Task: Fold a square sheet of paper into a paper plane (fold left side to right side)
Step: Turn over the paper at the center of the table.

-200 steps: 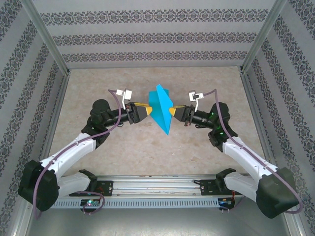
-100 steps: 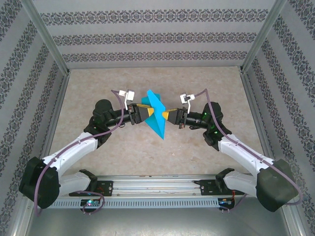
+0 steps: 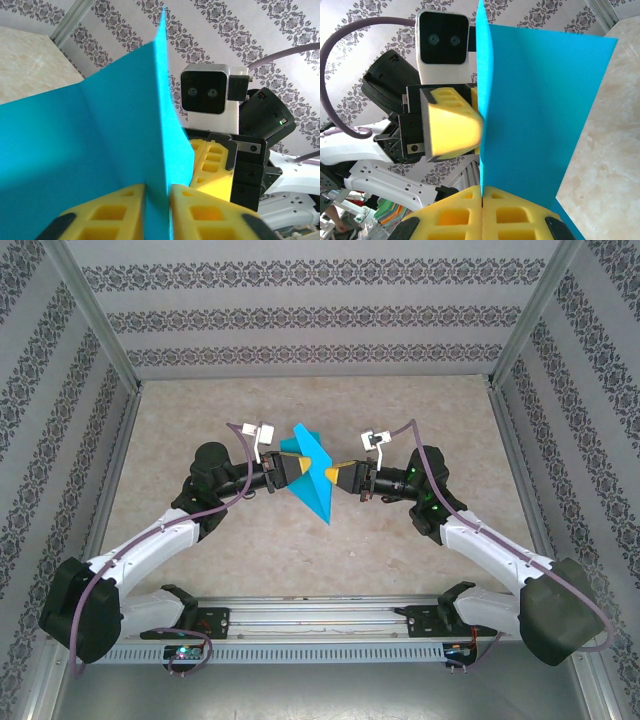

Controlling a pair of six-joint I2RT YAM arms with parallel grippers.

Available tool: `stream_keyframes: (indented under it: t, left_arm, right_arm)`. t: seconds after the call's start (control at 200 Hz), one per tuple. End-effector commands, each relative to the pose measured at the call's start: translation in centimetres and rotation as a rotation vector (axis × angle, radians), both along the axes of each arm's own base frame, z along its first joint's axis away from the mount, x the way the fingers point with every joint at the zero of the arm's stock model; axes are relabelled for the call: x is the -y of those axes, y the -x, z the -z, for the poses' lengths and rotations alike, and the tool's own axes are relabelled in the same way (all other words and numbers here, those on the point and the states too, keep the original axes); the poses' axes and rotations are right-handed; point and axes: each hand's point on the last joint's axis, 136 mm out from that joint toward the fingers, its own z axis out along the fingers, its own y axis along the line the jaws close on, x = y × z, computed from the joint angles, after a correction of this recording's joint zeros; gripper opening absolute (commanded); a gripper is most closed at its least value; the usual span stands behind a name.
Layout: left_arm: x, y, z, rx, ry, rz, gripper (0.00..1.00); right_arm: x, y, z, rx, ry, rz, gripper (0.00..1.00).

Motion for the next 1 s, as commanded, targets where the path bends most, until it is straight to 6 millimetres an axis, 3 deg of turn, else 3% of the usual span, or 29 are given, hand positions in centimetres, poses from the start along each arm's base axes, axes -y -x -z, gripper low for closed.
stream_keyframes:
  t: [0.0, 0.19, 0.41, 0.54, 0.694, 0.789, 0.869, 0.994]
  left_arm:
    - [0.2, 0.1, -2.4, 0.093, 0.034, -0.001, 0.14]
    - [0.1, 0.1, -2.5, 0.095, 0.048, -0.009, 0.05]
    - [0.1, 0.2, -3.0, 0.103, 0.066, -0.010, 0.00]
    - [0.2, 0.4, -3.1, 0.109, 0.067, -0.006, 0.00]
    - [0.3, 0.4, -3.2, 0.113, 0.062, -0.004, 0.00]
    - [0.4, 0.5, -3.2, 0.114, 0.060, 0.001, 0.00]
    - [0.5, 0.5, -3.3, 0.117, 0.060, 0.002, 0.00]
    - [0.6, 0.5, -3.3, 0.116, 0.060, 0.005, 0.00]
  right_arm:
    - [-0.4, 0.3, -2.0, 0.074, -0.031, -0.018, 0.00]
    - [-0.3, 0.2, -2.1, 0.069, -0.031, -0.007, 0.02]
    - [0.4, 0.1, -2.8, 0.067, -0.028, 0.018, 0.19]
    - [2.0, -0.3, -2.9, 0.065, -0.013, 0.085, 0.38]
    - [4.1, -0.9, -0.8, 0.008, 0.037, 0.173, 0.66]
    - [4.4, -0.7, 0.6, -0.034, 0.048, 0.177, 0.82]
    - [4.2, -0.3, 1.3, -0.061, 0.048, 0.158, 0.90]
    - [3.0, 0.7, 1.5, -0.066, 0.042, 0.098, 0.95]
